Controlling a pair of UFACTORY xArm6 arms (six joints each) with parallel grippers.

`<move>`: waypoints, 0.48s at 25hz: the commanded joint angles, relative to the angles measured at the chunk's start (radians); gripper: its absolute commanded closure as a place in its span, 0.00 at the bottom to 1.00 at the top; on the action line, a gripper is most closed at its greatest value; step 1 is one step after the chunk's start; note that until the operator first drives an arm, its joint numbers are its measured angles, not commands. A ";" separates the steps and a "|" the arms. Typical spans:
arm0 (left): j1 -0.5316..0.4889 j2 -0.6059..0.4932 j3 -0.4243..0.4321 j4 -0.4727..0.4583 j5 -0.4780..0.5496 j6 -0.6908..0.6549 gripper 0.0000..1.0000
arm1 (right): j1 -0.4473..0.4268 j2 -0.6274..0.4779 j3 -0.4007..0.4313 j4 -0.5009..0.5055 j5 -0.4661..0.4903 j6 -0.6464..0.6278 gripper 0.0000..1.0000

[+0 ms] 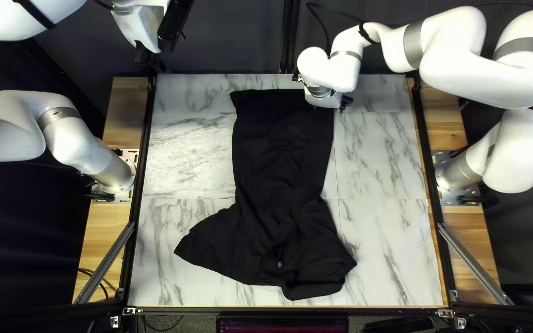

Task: Fold t-shirt

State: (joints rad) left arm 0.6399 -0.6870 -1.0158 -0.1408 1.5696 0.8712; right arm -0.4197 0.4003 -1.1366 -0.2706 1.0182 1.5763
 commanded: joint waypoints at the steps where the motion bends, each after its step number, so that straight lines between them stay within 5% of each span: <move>1: 0.000 0.000 0.000 0.000 0.000 0.000 0.00 | 0.002 0.016 -0.028 0.003 0.012 -0.010 0.99; 6: 0.000 0.000 0.000 0.000 0.000 0.000 0.00 | 0.004 0.013 -0.036 0.000 0.020 -0.012 0.98; 7: 0.000 0.000 0.000 0.000 0.000 0.000 0.00 | 0.005 0.011 -0.036 -0.001 0.021 -0.012 0.84; 8: 0.000 0.000 0.000 0.000 0.000 0.000 0.00 | 0.003 0.007 -0.034 -0.003 0.022 -0.012 0.33; 9: 0.000 0.000 0.000 0.000 0.000 0.000 0.00 | 0.001 0.006 -0.034 -0.004 0.022 -0.013 0.01; 12: 0.000 0.000 0.000 0.000 0.000 0.000 0.00 | -0.023 0.017 -0.056 -0.017 0.026 -0.027 0.00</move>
State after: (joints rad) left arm 0.6399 -0.6870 -1.0158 -0.1408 1.5696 0.8712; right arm -0.4294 0.4097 -1.1791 -0.2794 1.0409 1.5586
